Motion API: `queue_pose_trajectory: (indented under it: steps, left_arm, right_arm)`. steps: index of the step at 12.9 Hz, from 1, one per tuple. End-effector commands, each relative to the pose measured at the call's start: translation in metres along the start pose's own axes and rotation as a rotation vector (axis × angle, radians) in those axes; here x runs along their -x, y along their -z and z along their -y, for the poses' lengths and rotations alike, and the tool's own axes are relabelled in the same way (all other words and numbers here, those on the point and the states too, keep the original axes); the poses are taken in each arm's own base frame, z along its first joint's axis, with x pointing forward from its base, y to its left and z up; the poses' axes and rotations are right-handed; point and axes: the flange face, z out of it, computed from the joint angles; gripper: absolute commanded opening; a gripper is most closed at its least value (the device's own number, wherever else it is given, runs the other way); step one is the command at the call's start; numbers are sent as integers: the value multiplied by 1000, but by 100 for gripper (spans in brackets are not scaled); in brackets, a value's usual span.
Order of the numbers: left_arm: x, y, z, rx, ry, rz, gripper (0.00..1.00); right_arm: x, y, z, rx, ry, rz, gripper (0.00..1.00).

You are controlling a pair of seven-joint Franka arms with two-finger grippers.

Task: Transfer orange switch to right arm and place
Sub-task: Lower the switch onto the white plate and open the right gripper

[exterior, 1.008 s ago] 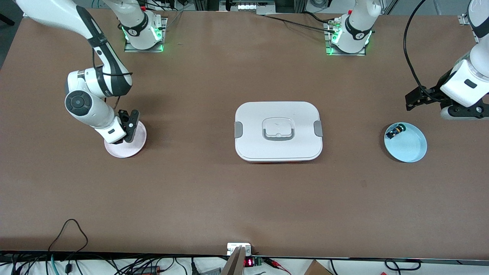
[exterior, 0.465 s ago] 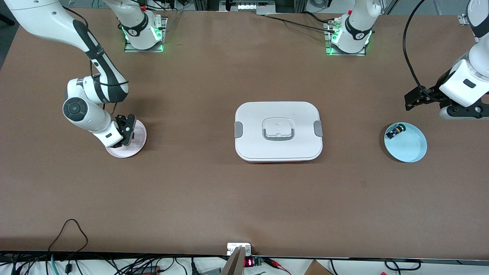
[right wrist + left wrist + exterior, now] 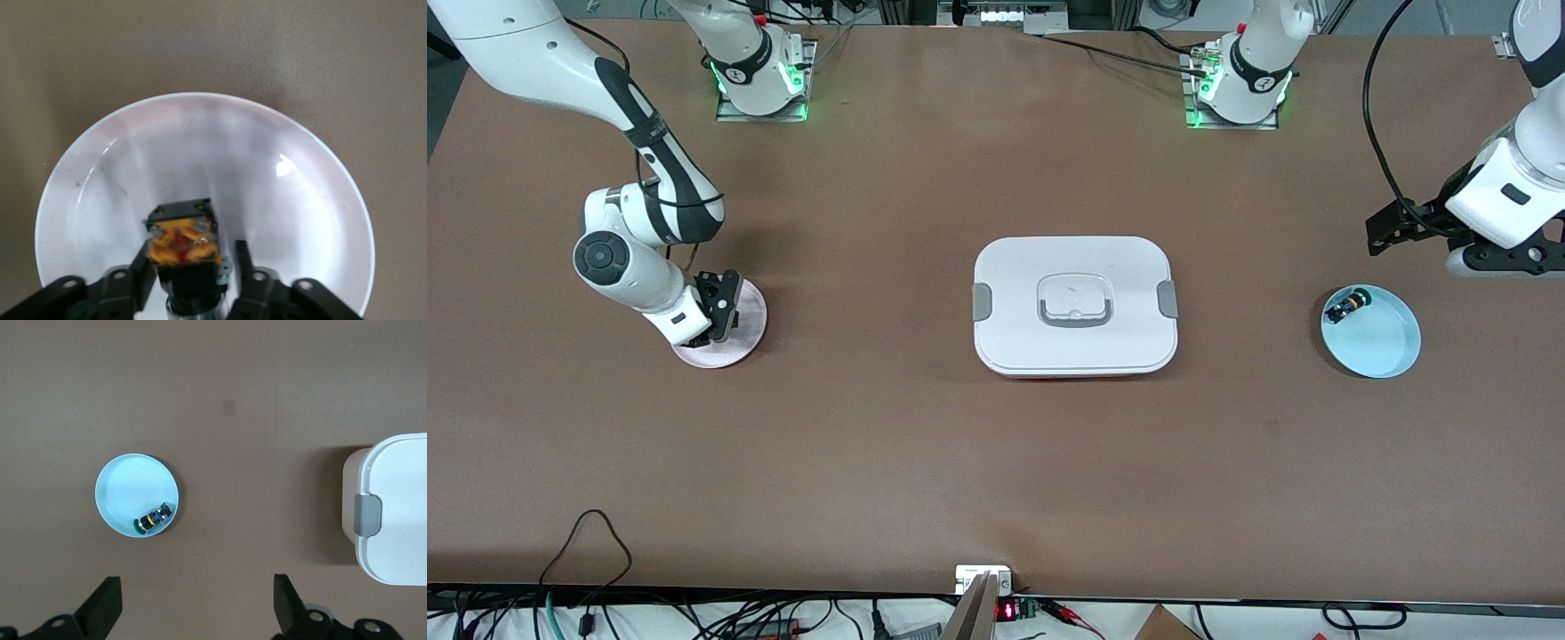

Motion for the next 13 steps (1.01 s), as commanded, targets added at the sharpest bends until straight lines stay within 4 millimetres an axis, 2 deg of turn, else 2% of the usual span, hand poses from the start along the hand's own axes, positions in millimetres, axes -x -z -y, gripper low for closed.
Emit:
queue_pose_trajectory:
  steps: [1,2,5,8,9,11,13]
  left_arm:
    - [3,8,-4,3,4,-1,100]
    - [3,8,-5,3,2,-1,100]
    - [3,9,-5,3,4,-3,100]
    - [3,9,-6,4,2,-3,100]
    - [2,8,-6,3,2,-1,100]
    - [3,9,-6,4,2,-4,100]
    - [2,9,-6,4,2,-4,100]
  right_arm:
    - [9,16,-1,-11,-92,17,100]
    - [10,29,-4,-21,-171,14,100]
    - [-3,84,-22,-68,-355,-78,100]
    - [-8,124,-32,-92,-451,-70,100]
    - [-14,142,-32,-89,-493,-63,100]
    - [-46,178,-27,-130,-623,-59,100]
    - [-63,213,-23,-209,-864,8,100]
